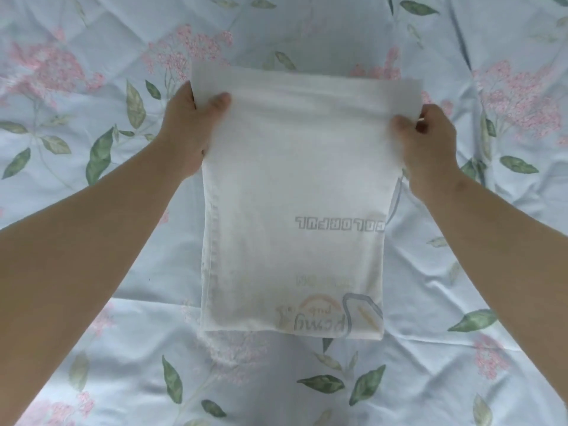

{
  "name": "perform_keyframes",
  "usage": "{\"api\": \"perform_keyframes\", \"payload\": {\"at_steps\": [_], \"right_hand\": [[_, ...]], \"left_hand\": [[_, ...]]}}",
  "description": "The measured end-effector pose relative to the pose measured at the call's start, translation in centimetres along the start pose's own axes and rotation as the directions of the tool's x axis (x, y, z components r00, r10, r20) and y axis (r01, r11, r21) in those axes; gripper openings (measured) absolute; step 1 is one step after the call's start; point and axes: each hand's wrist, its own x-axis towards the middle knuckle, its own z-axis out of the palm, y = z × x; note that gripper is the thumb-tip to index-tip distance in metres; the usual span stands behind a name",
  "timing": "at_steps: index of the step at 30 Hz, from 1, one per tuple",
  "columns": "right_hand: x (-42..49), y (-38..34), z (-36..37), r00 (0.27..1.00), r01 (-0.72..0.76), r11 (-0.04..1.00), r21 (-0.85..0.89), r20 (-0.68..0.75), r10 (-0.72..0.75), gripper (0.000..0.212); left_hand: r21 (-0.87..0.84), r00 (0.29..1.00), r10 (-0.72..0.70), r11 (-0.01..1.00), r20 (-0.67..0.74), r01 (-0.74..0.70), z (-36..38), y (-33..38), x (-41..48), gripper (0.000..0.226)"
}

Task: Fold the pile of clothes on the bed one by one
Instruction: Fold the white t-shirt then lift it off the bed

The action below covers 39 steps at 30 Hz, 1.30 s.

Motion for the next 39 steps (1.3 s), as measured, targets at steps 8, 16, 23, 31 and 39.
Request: {"api": "perform_keyframes", "payload": {"at_steps": [8, 16, 23, 31, 39], "right_hand": [[-2.1, 4.2, 0.1, 0.939, -0.343, 0.939, 0.039, 0.015, 0.342, 0.031], [-6.8, 7.7, -0.6, 0.846, -0.511, 0.859, -0.028, 0.162, 0.508, 0.019], [-7.6, 4.4, -2.4, 0.811, -0.553, 0.801, 0.229, 0.369, 0.454, 0.02], [-13.9, -2.9, -8.3, 0.909, -0.327, 0.838, 0.436, 0.387, 0.152, 0.021], [-25.0, 3.3, -11.8, 0.831, -0.412, 0.911, -0.017, 0.402, 0.384, 0.02]], "left_hand": [[0.296, 0.942, -0.324, 0.894, -0.093, 0.337, 1.1, -5.4, -2.7, 0.058], [0.221, 0.856, -0.513, 0.844, 0.062, 0.489, -0.3, -7.3, -6.4, 0.047], [0.02, 0.863, -0.461, 0.884, 0.206, 0.468, -0.7, -4.9, -7.9, 0.017], [-0.126, 0.967, -0.043, 0.989, 0.25, 0.077, -3.9, 0.9, -16.6, 0.035], [0.188, 0.954, -0.253, 0.957, 0.158, 0.222, -7.0, -7.0, -28.8, 0.037]]}}
